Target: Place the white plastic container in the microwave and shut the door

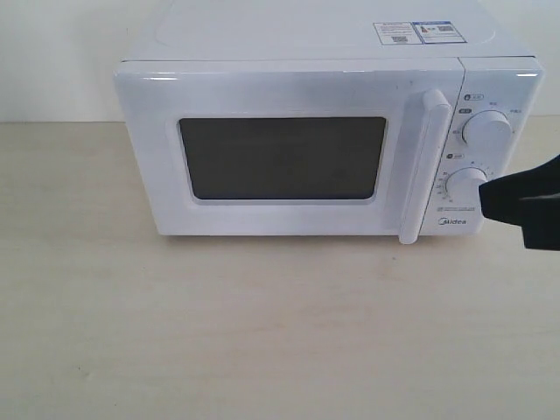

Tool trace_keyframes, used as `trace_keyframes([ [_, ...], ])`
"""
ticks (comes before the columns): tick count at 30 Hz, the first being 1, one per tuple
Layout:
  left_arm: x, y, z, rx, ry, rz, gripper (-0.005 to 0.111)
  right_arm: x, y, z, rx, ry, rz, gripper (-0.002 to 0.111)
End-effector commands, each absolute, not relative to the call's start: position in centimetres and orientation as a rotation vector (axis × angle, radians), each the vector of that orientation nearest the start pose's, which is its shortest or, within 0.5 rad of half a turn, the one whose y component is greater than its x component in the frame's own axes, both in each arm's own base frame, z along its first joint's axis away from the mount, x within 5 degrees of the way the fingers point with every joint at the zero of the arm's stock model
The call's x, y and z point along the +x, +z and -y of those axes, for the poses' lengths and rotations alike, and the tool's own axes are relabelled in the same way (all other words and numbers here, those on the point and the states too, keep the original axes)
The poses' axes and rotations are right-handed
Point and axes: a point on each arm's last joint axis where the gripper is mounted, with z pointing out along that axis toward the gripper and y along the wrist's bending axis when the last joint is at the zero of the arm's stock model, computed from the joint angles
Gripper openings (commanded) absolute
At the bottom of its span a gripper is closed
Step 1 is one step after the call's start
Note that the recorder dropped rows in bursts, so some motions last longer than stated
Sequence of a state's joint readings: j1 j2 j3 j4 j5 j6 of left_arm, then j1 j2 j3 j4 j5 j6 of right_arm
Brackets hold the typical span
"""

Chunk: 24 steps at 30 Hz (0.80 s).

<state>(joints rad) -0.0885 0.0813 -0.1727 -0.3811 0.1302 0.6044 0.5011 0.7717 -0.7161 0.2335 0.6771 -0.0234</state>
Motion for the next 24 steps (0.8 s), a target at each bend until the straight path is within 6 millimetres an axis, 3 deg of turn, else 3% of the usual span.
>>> trace_keyframes([
  [1,5.9,23.4,0.7,0.232,0.085,-1.513,0.004,12.2,32.7,-8.1,-0.462,0.520,-2.187,0.000],
  [7,5.8,21.2,0.1,0.087,0.068,-1.528,0.004,12.2,32.7,-8.1,-0.462,0.520,-2.187,0.000],
  [10,5.6,21.1,0.1,0.069,0.054,-1.510,0.004,12.2,32.7,-8.1,-0.462,0.520,-2.187,0.000],
  [24,5.6,19.9,0.6,0.133,0.031,-1.632,0.004,12.2,32.6,-8.1,-0.464,0.519,-2.191,0.000],
])
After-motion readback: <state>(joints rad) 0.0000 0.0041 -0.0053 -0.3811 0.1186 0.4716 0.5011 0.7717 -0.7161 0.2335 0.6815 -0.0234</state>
